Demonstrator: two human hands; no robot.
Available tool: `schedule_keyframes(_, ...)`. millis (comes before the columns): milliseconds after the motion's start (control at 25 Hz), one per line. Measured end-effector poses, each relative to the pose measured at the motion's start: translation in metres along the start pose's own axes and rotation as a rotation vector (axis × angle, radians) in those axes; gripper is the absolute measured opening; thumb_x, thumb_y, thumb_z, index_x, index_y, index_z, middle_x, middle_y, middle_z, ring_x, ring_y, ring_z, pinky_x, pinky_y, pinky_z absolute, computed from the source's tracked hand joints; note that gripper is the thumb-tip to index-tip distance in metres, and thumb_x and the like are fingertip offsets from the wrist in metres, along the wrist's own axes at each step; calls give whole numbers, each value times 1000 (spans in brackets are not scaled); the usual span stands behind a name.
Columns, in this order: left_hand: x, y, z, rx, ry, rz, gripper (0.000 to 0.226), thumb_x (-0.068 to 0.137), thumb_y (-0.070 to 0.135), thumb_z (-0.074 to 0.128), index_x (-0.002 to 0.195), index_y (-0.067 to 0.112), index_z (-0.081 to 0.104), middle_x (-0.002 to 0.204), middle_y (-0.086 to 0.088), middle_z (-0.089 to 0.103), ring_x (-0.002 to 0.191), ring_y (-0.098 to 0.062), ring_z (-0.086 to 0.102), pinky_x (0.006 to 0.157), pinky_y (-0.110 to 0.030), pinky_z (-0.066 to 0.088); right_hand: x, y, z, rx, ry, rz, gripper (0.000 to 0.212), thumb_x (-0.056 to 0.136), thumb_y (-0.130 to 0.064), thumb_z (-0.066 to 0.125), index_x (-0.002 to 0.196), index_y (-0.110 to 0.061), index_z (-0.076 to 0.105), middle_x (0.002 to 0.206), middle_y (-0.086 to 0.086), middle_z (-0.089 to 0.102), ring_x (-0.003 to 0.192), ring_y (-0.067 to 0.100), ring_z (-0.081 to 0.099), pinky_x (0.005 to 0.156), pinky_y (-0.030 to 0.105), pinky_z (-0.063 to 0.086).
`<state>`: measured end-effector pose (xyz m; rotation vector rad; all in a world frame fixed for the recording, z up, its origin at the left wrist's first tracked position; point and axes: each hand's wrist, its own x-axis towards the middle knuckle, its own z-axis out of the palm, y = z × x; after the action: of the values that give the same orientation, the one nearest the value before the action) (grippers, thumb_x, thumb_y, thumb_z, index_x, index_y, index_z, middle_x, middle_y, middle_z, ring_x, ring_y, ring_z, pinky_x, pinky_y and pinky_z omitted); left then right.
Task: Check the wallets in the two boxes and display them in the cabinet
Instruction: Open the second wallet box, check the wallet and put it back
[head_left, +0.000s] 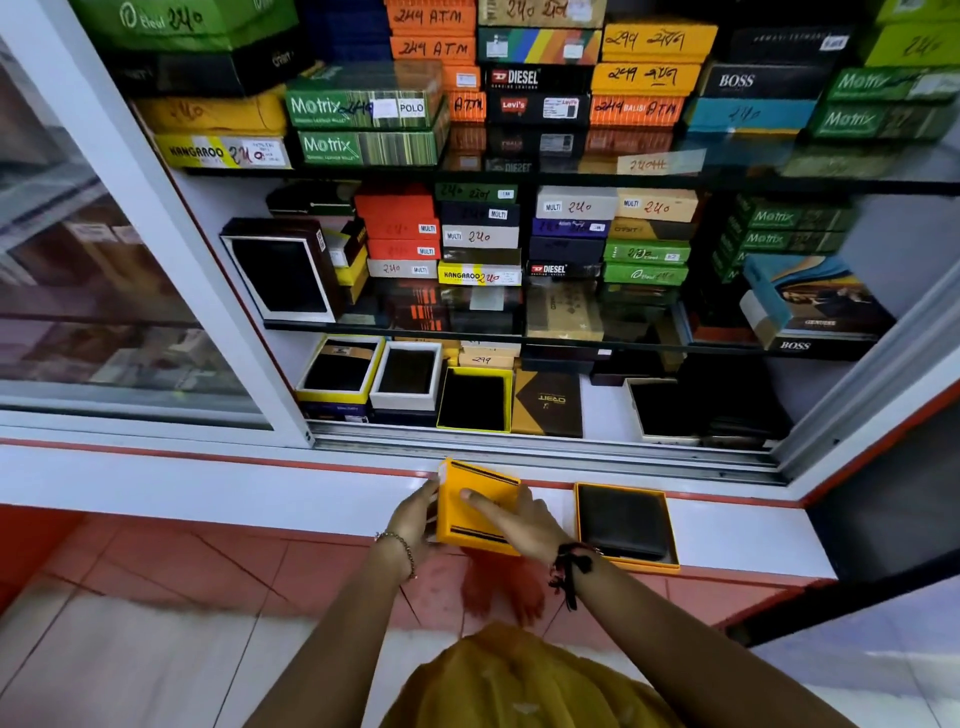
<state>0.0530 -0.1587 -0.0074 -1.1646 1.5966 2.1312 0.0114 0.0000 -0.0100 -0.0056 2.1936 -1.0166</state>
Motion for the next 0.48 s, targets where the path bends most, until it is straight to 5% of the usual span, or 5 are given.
schedule_keyframes(80, -3, -3, 6, -47, -125, -39, 53, 90, 61, 47, 109, 15, 66, 104, -15, 71, 94, -33, 67, 71, -39, 56, 2, -1, 6, -13, 16, 1, 135, 42, -104, 51, 152, -29, 32, 151, 9, 43, 141, 33, 41, 115, 48, 38)
schedule_keyframes(280, -3, -7, 17, -55, -179, -49, 65, 89, 68, 34, 106, 14, 65, 104, -19, 73, 94, -36, 70, 71, -46, 61, 0, 5, 2, 69, 1, 0, 111, 54, -100, 48, 140, -30, 44, 134, 5, 59, 121, 30, 57, 105, 48, 46)
schedule_keyframes(400, 1, -6, -1, -112, -103, -35, 56, 93, 62, 36, 101, 14, 65, 95, -16, 72, 87, -32, 68, 70, -45, 61, 1, 24, -11, 533, 9, 5, 77, 89, -78, 30, 141, -25, 50, 125, 4, 66, 111, 28, 63, 96, 47, 52)
schedule_keyframes(480, 4, -3, -17, -161, -55, -42, 45, 95, 55, 43, 99, 16, 65, 85, -11, 74, 86, -30, 67, 69, -43, 61, 3, 36, -17, 872, 76, 73, 54, 100, -56, 40, 134, -17, 54, 118, 16, 67, 101, 35, 68, 76, 48, 61)
